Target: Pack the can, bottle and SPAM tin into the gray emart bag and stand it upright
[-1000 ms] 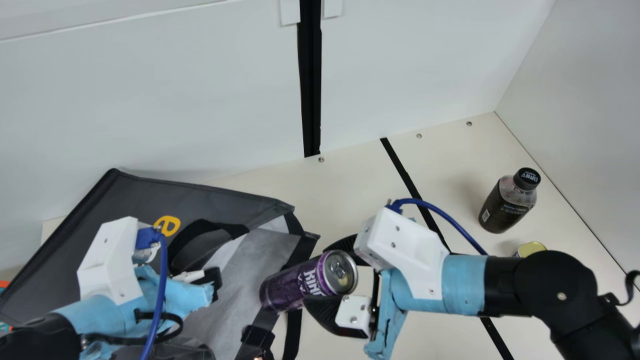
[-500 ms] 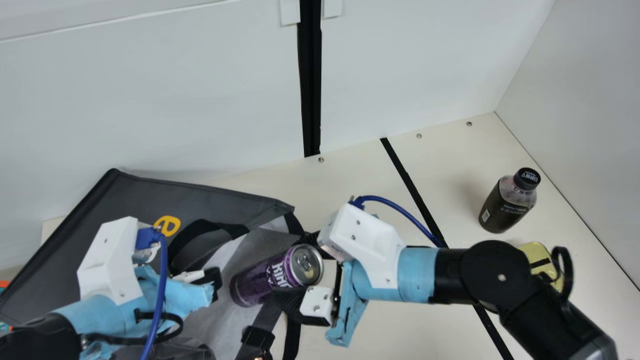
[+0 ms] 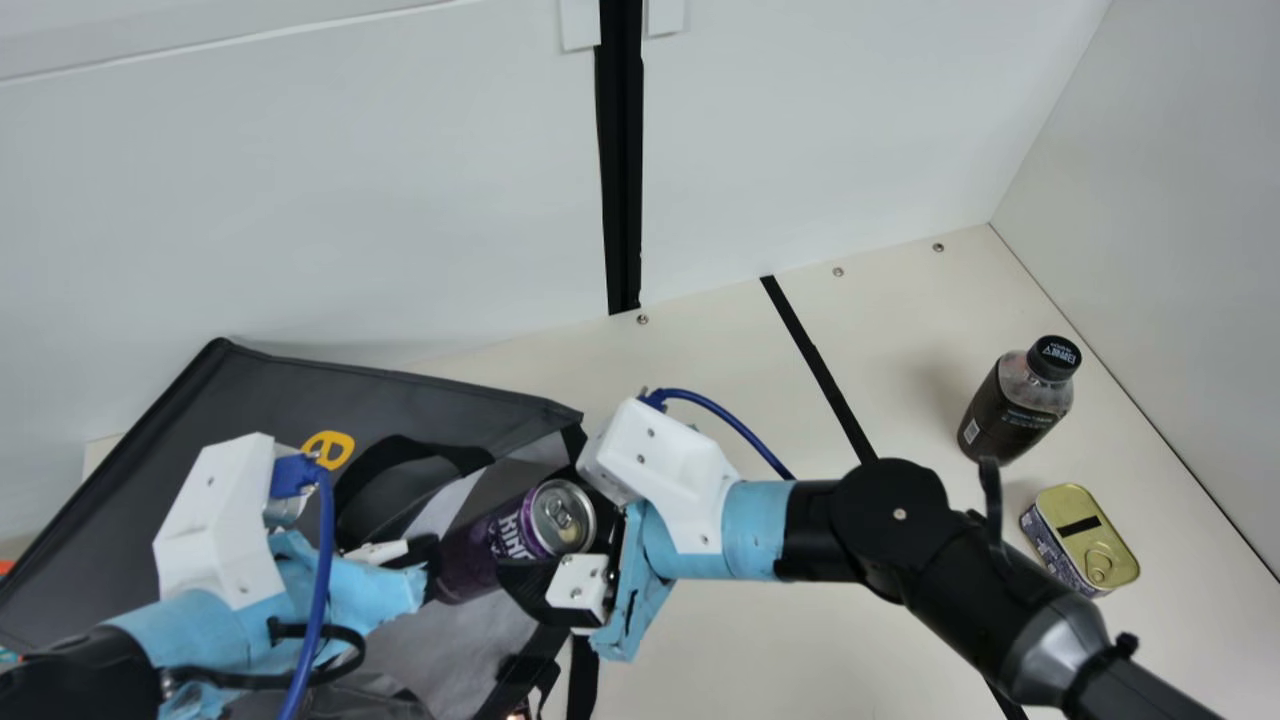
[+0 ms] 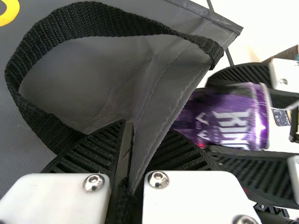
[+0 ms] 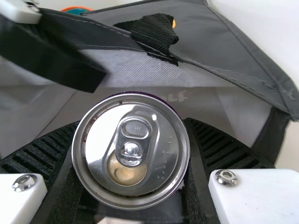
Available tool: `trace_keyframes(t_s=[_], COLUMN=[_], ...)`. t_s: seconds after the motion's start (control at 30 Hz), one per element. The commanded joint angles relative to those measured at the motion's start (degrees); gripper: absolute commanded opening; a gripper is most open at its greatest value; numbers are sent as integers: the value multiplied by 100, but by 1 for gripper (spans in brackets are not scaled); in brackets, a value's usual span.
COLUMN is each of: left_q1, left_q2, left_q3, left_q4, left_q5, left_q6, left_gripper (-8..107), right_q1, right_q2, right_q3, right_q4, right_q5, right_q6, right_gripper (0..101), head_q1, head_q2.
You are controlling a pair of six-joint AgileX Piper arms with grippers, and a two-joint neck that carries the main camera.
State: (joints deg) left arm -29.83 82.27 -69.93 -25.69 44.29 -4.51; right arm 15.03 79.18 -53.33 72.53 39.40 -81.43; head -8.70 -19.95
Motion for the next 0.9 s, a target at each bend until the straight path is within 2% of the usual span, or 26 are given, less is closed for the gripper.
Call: trace_keyframes(t_s=[0.0, 0.47, 0.87], left_q1=[0, 0, 0], left_q2=[0, 0, 0], left_q3=[0, 0, 0], left_q4=[0, 0, 0], left_q5=[0, 0, 0], left_q6=[0, 0, 0], left_gripper=[-8, -8, -8], right_q1=[34, 309, 410], right_q2=[143, 1095, 1863], right_q3=[-29, -345, -793], right_q4=[124, 788, 931], right_q5=[-23, -185, -163], right_q6=[-142, -838, -1003], right_gripper=[0, 0, 0], head_q1=[-130, -130, -130], head_q2=[-5, -5, -5])
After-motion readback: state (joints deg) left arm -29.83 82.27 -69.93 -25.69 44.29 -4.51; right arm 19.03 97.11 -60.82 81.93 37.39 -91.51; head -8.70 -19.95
